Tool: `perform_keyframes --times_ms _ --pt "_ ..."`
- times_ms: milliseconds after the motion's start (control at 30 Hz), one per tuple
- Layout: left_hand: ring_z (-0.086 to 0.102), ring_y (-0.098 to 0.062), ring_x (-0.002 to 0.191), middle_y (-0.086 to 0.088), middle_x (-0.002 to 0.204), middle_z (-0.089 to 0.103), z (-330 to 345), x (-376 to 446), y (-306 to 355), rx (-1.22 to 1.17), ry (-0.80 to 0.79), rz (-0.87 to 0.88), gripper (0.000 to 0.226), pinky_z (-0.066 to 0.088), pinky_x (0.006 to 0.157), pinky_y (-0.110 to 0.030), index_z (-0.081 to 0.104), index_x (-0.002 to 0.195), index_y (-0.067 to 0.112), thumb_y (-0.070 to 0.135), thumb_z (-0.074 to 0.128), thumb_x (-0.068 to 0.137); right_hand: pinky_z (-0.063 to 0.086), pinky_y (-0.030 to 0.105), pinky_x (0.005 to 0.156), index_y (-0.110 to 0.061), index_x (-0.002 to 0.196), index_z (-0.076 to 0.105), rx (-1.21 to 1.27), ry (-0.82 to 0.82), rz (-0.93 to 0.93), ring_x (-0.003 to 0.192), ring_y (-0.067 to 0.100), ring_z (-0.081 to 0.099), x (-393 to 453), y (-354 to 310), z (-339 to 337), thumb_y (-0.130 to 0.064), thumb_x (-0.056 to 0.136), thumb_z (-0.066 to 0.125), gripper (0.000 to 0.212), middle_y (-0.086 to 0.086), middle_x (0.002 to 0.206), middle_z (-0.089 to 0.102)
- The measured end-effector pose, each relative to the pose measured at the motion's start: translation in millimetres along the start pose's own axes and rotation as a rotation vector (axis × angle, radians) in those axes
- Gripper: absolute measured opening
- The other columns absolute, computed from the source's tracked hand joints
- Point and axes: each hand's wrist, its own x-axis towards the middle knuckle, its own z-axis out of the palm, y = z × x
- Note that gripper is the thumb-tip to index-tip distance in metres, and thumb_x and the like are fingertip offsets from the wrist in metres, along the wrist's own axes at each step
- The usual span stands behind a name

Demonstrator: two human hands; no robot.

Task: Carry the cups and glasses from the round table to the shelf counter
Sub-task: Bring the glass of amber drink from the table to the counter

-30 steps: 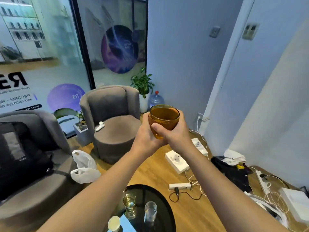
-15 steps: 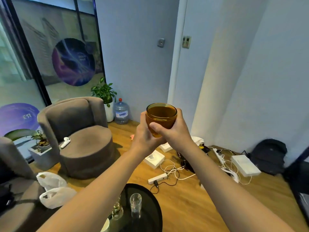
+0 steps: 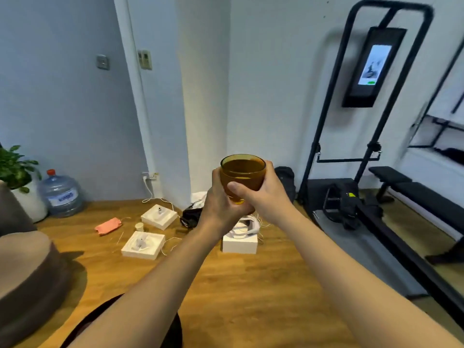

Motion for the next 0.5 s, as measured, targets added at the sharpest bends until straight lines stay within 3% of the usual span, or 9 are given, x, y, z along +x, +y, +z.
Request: perform_keyframes --times_ms 133,233,300,500 --pt "0.063 -0.002 0.115 0.029 0.121 0.056 76.1 -2.1 33.5 -0.064 -0.135 0.057 0.100 0.057 0.089 -0.019 0.029 0.141 0.042 0.065 0.087 0.062 0.048 0.002 0.066 -0.037 0.134 0.035 -0.053 0.119 0.044 0.105 -0.001 0.056 -32.9 13.0 -78.8 -0.059 0.070 0.082 0.082 -0.023 0.116 0.052" --pt "0.057 0.019 0.111 0.046 0.117 0.053 145.6 -12.8 69.3 -0.143 -0.246 0.099 0.097 0.053 0.077 -0.005 0.028 0.136 0.053 0.067 0.086 0.060 0.048 0.001 0.067 -0.036 0.138 0.033 -0.076 0.206 0.090 0.108 -0.003 0.054 -71.5 25.8 -152.2 -0.057 0.072 0.082 0.085 -0.021 0.121 0.052" --pt "0.052 0.026 0.110 0.053 0.118 0.049 190.3 -23.7 93.2 -0.190 -0.314 0.122 0.095 0.051 0.078 -0.003 0.028 0.135 0.055 0.065 0.088 0.062 0.048 0.001 0.069 -0.035 0.140 0.034 -0.095 0.252 0.112 0.110 -0.003 0.054 -99.0 32.3 -198.7 -0.058 0.072 0.082 0.087 -0.021 0.124 0.052" --pt "0.059 0.013 0.114 0.041 0.122 0.058 343.9 -86.4 186.9 -0.346 -0.503 0.170 0.088 0.048 0.087 -0.004 0.038 0.138 0.042 0.054 0.092 0.069 0.045 -0.001 0.074 -0.033 0.139 0.035 -0.175 0.438 0.165 0.108 -0.012 0.055 -206.8 50.3 -350.3 -0.065 0.067 0.078 0.090 -0.022 0.123 0.054"
